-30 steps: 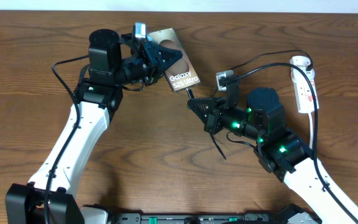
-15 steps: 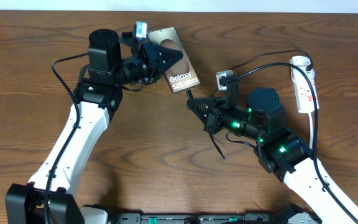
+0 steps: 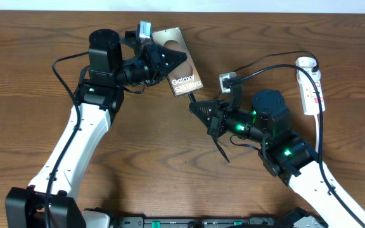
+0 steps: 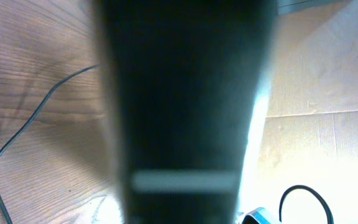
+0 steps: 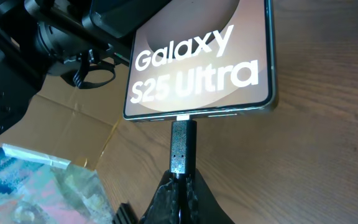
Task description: Plug charger to phone and switch on socket
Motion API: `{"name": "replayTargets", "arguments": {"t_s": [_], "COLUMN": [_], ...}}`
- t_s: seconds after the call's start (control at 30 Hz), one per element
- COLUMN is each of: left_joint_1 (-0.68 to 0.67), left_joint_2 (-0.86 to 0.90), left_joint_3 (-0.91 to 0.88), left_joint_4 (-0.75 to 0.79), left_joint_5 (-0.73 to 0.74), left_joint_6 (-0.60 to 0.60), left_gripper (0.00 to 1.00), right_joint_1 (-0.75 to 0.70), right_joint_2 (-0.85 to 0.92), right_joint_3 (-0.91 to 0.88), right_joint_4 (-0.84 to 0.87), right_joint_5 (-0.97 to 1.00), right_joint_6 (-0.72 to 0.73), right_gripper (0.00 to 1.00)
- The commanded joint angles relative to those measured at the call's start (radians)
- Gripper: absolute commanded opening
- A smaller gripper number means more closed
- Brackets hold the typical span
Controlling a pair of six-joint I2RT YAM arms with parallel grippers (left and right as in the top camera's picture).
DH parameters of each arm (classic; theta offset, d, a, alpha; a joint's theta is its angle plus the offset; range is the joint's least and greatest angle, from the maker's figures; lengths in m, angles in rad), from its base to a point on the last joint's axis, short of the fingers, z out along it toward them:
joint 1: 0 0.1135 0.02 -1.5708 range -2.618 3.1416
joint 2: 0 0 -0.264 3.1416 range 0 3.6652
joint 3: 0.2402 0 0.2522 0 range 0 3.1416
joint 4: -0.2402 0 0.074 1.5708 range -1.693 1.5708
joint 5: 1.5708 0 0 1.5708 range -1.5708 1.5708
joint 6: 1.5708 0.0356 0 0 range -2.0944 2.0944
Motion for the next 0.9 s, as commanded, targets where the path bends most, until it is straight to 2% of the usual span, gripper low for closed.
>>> {"name": "replayTargets", "arguments": {"t_s": [0.0,0.6,0.63,0.7,0.8,0.87], "left_joint_1": [-0.024,-0.065,-0.065,-0.065,-0.063,-0.062], "left_joint_2": [-0.022,-0.022,-0.022,-0.022,-0.022,-0.022], "left_joint_3": [0.011,0.011,0.011,0.011,0.011,0.011], "left_joint_4": [-0.006,-0.022,-0.022,-0.022,-0.021,-0.021], "left_joint_5": [0.144,0.14,0.14,0.14,0.139,0.138], "left_joint_6": [0.033,0.039,0.044,0.045,0.045,0.053], "left_gripper": [0.07,0.07,0.07,0.07,0.07,0.08], "right_joint_1": [-0.008,-0.01,-0.01,-0.01,-0.01,-0.01], "right_joint_2": [0.005,0.005,0.005,0.005,0.005,0.005], "right_joint_3": [0.016,0.016,0.016,0.016,0.016,0.016], "right_joint_4": [0.038,0.114,0.119,0.127,0.124,0.124], "right_joint_5": [0.075,0.101,0.101,0.101,0.095,0.08], "right_joint_6": [0.01,0.029,0.029,0.029,0.029,0.028], "right_gripper": [0.01,0.01,0.03,0.17,0.24,0.42]}}
